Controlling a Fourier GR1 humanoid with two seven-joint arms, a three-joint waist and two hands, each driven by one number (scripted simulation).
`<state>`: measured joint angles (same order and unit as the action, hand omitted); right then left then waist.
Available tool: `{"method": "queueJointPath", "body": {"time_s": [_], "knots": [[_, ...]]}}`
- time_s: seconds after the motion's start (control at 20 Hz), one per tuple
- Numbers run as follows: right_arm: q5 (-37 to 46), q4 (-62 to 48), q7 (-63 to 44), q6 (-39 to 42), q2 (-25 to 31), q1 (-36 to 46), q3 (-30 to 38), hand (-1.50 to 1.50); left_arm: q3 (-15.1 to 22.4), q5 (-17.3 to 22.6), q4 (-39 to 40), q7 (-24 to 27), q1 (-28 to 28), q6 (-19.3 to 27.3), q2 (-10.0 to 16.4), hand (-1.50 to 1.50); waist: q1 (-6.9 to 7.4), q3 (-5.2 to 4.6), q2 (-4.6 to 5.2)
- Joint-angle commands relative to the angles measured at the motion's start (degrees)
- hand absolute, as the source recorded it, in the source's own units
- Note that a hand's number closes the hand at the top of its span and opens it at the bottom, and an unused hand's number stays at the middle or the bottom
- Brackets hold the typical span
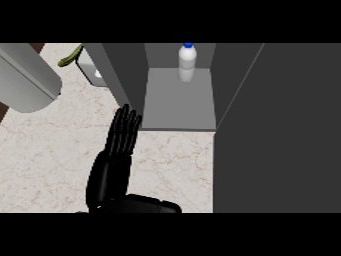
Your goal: Pick up the bottled water, place it into the cabinet and close the cabinet
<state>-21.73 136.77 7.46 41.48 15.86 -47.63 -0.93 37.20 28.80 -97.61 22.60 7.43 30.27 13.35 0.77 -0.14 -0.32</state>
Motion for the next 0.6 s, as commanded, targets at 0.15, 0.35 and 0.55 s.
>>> {"method": "queueJointPath", "body": {"time_s": [0.15,0.35,0.55], "knots": [[7.6,13.4,-7.4,-1.9,0.0,-1.1,-9.4,1.50,-0.2,0.4,-8.6,3.5,-11.4,-2.8,6.4,-1.50,0.20,-0.11,-0.16],[10.7,14.2,-9.6,-2.6,-0.4,1.3,-15.3,1.50,-2.6,0.9,-11.7,0.5,-10.6,-1.6,8.2,-1.50,-0.43,-0.09,-0.16],[14.0,14.3,-13.2,-5.4,-2.0,4.5,-21.9,1.50,-4.8,2.4,-13.5,2.0,-13.1,-3.8,10.1,-1.50,-0.43,-0.21,-0.15]]}}
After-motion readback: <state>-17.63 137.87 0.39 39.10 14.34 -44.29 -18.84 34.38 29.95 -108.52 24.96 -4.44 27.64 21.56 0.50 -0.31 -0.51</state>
